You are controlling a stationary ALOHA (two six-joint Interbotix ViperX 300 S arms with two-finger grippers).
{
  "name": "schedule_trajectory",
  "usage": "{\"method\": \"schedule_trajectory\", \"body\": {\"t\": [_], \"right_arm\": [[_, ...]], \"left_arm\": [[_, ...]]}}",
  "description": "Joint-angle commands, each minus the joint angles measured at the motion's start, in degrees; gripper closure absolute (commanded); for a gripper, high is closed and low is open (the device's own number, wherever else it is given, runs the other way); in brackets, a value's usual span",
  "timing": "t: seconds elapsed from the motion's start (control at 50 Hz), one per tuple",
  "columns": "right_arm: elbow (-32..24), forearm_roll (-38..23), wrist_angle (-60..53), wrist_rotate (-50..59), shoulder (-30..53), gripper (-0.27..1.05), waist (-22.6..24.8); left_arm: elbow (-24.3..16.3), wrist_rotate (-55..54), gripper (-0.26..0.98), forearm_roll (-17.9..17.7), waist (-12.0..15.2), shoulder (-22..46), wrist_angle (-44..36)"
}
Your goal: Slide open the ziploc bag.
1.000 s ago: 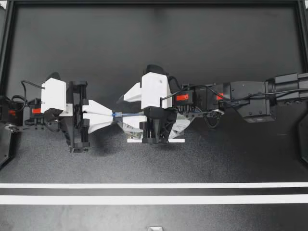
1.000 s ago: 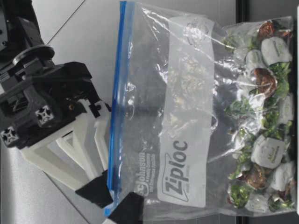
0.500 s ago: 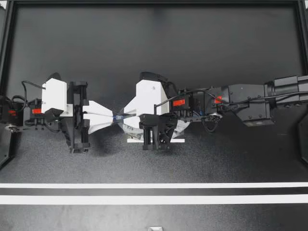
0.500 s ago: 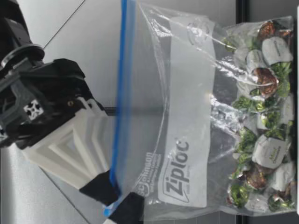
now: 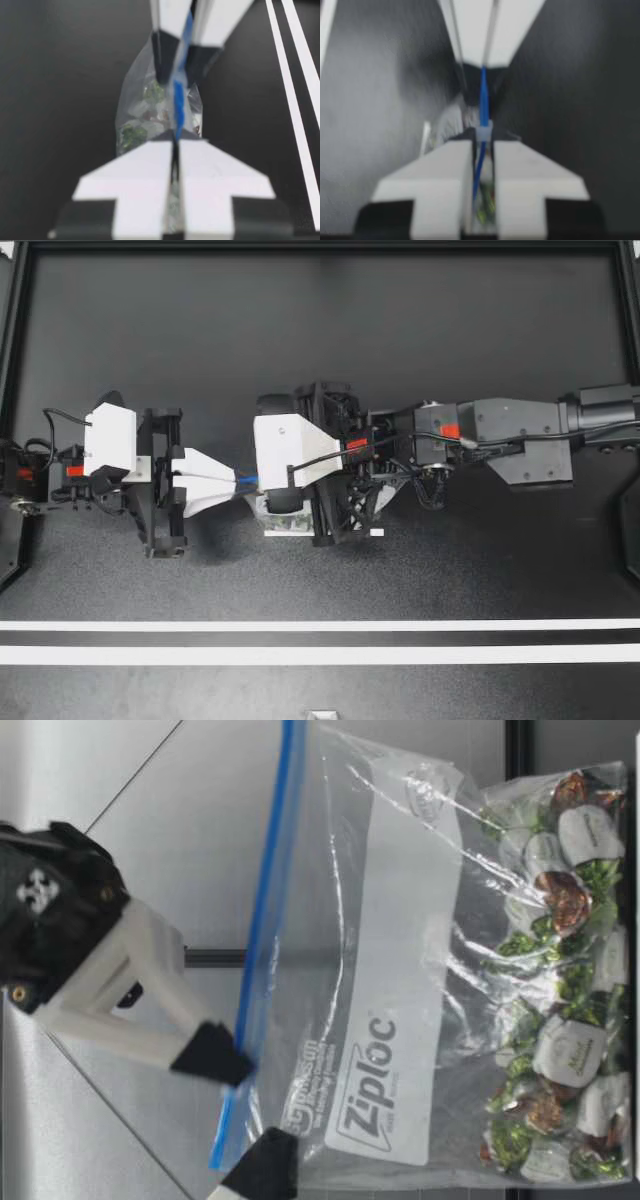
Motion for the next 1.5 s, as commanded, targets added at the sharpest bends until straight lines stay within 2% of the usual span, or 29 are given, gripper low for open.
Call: {"method": "schedule_trajectory", "body": {"t": [0.0,0.22,0.42,1.0,1.24,1.48], "right_arm": [[-2.55,-0.79,5.89,-1.14,-2.46,0.95,-0.26],[-2.2,-0.7,14.94,-3.16,-3.25,0.95,-0.18],[1.67,-0.7,18.37,-3.08,-5.36,0.95,-0.26],[13.01,-0.7,20.39,-2.11,-15.82,0.95,-1.32],[14.33,-0.35,18.11,-2.02,-16.7,0.95,-1.41],[14.5,2.72,12.66,-2.11,-16.17,0.91,-1.49]], "left_arm": [[-0.18,0.09,0.94,0.09,-0.09,-0.79,-0.35],[0.09,0.18,0.94,0.09,-0.09,-0.62,-0.88],[0.18,0.18,0.94,0.09,-0.09,-0.62,-0.88],[0.26,0.35,0.94,0.09,-0.09,-0.7,-0.18],[0.18,0.53,0.94,0.0,-0.09,-0.53,-0.18],[0.09,0.53,0.94,-0.09,-0.09,-0.53,1.05]]}}
